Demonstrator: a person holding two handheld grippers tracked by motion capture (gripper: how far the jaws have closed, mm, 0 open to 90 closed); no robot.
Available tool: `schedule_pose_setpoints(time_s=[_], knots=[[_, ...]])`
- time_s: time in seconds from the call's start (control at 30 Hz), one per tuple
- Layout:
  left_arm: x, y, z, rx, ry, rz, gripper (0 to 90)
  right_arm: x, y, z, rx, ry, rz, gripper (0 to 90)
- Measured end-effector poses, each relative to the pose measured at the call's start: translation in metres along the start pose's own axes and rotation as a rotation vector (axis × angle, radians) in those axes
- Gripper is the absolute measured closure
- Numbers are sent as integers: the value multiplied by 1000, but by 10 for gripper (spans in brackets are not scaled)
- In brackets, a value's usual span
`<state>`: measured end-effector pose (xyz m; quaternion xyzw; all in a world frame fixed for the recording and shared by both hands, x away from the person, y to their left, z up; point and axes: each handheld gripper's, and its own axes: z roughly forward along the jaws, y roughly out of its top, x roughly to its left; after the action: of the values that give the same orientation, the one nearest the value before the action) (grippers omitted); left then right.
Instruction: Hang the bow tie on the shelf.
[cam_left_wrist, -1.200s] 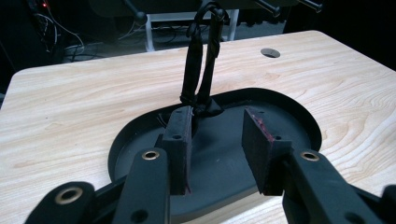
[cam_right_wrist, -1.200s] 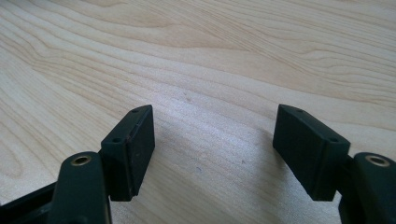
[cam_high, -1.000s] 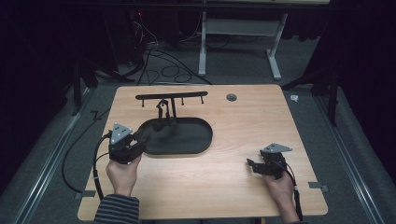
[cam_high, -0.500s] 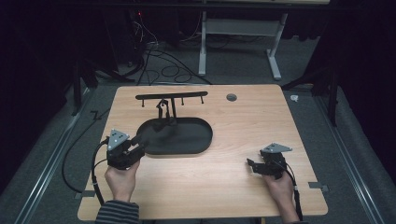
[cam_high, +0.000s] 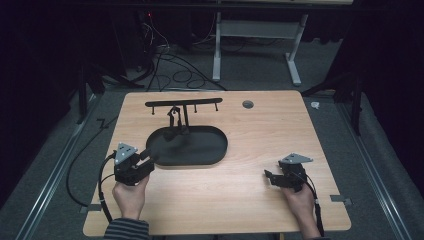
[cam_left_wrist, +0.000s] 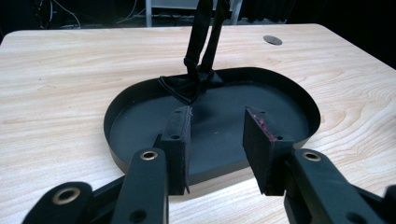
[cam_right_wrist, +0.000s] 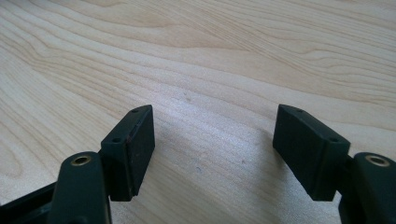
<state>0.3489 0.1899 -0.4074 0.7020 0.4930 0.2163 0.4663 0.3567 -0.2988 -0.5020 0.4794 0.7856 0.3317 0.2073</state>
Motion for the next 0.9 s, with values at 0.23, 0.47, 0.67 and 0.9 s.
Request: schedule_pose_setpoints(time_s=[0.23, 0.47, 0.67, 0.9], knots=[[2, -8, 1, 17, -5, -15, 616, 0, 0, 0, 0, 0, 0, 310], [3, -15, -1, 25, -8, -33, 615, 0, 0, 0, 0, 0, 1, 310], [5, -22, 0, 35, -7, -47, 614, 0, 0, 0, 0, -1, 0, 310], [6, -29, 0, 45, -4, -55, 612, 0, 0, 0, 1, 0, -1, 310]])
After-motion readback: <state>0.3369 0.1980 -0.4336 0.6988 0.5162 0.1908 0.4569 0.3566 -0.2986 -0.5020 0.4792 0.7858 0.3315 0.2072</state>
